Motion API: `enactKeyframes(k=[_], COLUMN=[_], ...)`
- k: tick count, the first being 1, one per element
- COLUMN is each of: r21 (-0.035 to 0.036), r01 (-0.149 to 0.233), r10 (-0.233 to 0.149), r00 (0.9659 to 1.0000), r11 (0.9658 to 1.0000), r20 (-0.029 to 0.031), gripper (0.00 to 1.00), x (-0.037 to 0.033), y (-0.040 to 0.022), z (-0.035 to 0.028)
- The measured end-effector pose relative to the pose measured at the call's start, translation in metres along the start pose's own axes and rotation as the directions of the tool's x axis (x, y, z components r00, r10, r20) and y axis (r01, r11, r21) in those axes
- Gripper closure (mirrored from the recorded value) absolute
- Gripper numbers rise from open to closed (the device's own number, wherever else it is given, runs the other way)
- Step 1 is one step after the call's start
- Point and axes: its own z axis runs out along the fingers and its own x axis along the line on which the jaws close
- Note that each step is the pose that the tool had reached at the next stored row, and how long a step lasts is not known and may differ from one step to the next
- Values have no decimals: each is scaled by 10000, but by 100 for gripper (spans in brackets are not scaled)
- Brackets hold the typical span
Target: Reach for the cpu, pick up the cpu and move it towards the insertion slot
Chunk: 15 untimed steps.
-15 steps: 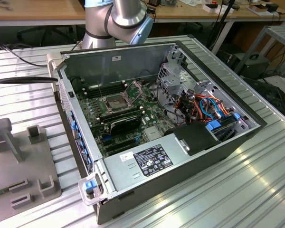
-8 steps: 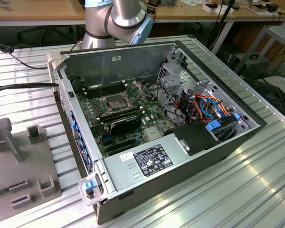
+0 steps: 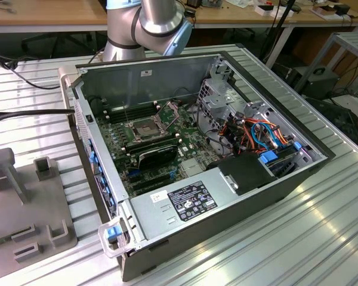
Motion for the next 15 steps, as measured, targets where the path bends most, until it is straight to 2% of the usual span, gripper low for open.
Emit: enactKeyframes(k=[7, 11, 15], r21=[0, 1, -2], r01=[1, 0, -21], r10=[-1, 0, 21], r00=[10000, 10000, 10000], r11=[10000, 10000, 10000], r20=[-3, -43, -43], gripper=[34, 34, 34], x=[-2, -9, -21], y=[0, -1, -1], z=[19, 46, 59])
